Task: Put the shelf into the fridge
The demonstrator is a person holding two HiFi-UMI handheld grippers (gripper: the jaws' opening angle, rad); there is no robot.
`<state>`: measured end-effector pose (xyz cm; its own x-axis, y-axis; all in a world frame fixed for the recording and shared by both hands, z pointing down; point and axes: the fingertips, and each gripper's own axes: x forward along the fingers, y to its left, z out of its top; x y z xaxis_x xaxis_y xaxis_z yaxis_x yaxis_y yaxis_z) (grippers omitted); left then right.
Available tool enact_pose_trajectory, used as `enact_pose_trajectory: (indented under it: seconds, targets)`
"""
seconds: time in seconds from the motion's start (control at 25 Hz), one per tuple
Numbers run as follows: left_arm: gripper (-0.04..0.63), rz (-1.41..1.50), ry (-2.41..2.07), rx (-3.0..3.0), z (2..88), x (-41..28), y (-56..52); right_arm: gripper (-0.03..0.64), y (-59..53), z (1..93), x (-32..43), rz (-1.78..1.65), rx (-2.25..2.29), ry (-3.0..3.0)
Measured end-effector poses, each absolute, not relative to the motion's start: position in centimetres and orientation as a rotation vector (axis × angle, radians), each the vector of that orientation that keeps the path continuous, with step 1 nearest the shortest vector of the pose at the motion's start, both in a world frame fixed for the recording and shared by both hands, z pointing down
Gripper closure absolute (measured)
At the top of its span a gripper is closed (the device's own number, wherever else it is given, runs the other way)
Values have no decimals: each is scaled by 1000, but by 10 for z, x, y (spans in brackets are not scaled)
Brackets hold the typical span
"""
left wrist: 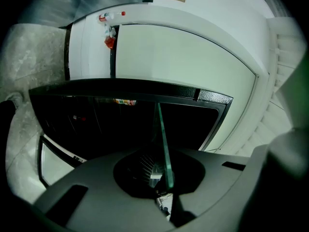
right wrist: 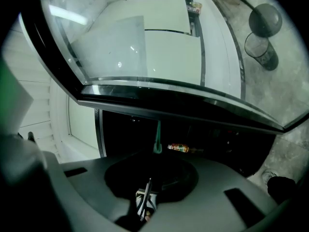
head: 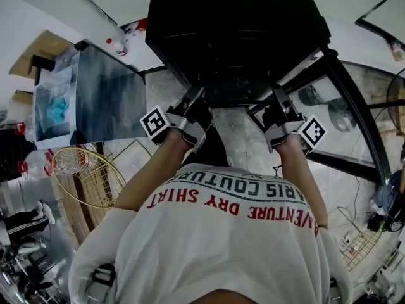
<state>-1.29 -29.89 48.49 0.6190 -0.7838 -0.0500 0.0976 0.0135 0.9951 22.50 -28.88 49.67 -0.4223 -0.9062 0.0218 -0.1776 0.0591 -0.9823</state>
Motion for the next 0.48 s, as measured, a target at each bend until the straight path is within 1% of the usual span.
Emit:
enact_pose_trajectory:
  seconds: [0.36,0.48]
  targets:
    - [555,-797,-647,1386,485,-18,-314,574,-295,490,215,-1397,-1086,1682]
    - [555,-808,-653,1381,487,-18,-317,559,-285,488,203,-1414,-1052,1690]
